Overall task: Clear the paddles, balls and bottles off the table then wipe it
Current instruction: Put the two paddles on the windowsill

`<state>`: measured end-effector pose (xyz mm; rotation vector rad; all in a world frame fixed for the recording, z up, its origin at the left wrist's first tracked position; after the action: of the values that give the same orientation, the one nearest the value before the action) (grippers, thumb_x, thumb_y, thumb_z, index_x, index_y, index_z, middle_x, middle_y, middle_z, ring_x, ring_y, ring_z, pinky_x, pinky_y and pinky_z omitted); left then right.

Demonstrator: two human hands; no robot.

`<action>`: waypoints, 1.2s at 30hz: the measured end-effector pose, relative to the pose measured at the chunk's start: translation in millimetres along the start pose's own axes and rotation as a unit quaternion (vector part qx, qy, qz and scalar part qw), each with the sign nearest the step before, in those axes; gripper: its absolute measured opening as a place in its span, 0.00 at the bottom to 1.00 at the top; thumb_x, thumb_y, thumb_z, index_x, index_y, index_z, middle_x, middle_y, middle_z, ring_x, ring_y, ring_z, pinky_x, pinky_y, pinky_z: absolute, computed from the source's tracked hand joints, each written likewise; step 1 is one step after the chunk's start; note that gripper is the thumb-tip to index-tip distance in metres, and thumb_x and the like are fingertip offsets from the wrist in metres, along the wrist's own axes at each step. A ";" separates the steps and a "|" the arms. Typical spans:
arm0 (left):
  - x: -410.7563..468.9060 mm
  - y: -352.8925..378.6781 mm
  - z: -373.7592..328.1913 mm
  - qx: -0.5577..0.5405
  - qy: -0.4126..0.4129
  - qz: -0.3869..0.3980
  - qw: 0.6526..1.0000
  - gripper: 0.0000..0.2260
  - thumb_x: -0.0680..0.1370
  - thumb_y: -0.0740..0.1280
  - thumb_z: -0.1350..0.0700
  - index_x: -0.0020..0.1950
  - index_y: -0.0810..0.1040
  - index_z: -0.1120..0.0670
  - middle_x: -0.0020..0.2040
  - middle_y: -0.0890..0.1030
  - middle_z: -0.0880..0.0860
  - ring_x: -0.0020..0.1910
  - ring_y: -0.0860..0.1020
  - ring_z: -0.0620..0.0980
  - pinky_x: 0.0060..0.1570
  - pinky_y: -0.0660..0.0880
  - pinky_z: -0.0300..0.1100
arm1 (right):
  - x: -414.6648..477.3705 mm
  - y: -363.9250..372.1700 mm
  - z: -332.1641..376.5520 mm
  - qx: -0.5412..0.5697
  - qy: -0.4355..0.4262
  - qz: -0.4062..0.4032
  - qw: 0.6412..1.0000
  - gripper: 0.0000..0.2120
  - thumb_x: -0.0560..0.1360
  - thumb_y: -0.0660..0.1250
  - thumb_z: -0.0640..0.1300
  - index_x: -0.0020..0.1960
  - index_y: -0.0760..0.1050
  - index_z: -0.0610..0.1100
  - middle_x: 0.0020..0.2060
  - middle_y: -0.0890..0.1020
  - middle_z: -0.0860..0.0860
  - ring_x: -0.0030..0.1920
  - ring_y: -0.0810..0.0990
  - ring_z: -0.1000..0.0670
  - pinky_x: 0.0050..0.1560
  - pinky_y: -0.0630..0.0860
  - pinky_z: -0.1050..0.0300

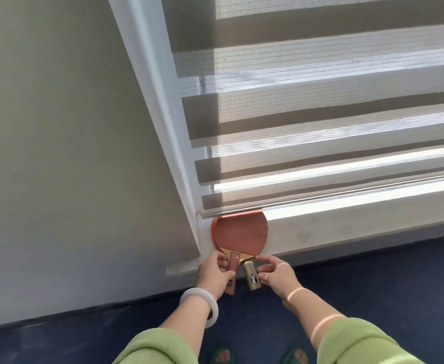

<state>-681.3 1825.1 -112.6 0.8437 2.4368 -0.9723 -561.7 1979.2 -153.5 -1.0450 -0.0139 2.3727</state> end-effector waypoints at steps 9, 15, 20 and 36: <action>-9.2 11.4 -43.5 0.090 0.094 0.051 0.990 0.09 0.75 0.72 0.57 0.53 0.76 0.49 0.48 0.79 0.46 0.47 0.77 0.44 0.49 0.76 0.39 | -26.7 -40.2 7.9 0.008 -0.005 -0.062 0.998 0.09 0.75 0.69 0.36 0.47 0.79 0.50 0.44 0.81 0.47 0.44 0.80 0.47 0.54 0.81 0.48; -30.5 59.5 -110.2 0.178 0.171 0.106 0.963 0.10 0.76 0.73 0.54 0.54 0.76 0.50 0.50 0.80 0.48 0.48 0.78 0.46 0.50 0.74 0.36 | -73.0 -118.3 -13.0 0.040 -0.010 -0.148 0.988 0.06 0.76 0.69 0.38 0.50 0.78 0.48 0.46 0.80 0.48 0.47 0.81 0.46 0.53 0.81 0.50; -82.5 129.9 -183.3 0.237 0.266 0.168 0.919 0.11 0.76 0.72 0.53 0.56 0.76 0.53 0.50 0.80 0.50 0.50 0.78 0.48 0.52 0.73 0.38 | -140.3 -206.5 -41.3 0.085 -0.004 -0.250 0.964 0.06 0.75 0.69 0.38 0.52 0.79 0.46 0.44 0.79 0.49 0.42 0.78 0.48 0.51 0.79 0.50; -421.0 404.1 -273.9 0.390 0.554 0.364 0.640 0.15 0.75 0.71 0.55 0.60 0.74 0.55 0.56 0.77 0.51 0.53 0.77 0.52 0.55 0.76 0.47 | -475.3 -402.2 -244.8 0.170 0.077 -0.516 0.836 0.16 0.72 0.71 0.31 0.58 0.77 0.42 0.49 0.77 0.48 0.45 0.76 0.50 0.42 0.71 0.63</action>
<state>-137.0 2091.8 106.8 3.1857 1.7160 -1.3310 59.1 2044.2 87.1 -0.7509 -0.0735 1.2418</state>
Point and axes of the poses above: each hand's wrist, its own x-axis towards the middle knuckle, its own y-axis out of the palm, z = x × y, the point moved 8 cm from there along x, towards the middle knuckle
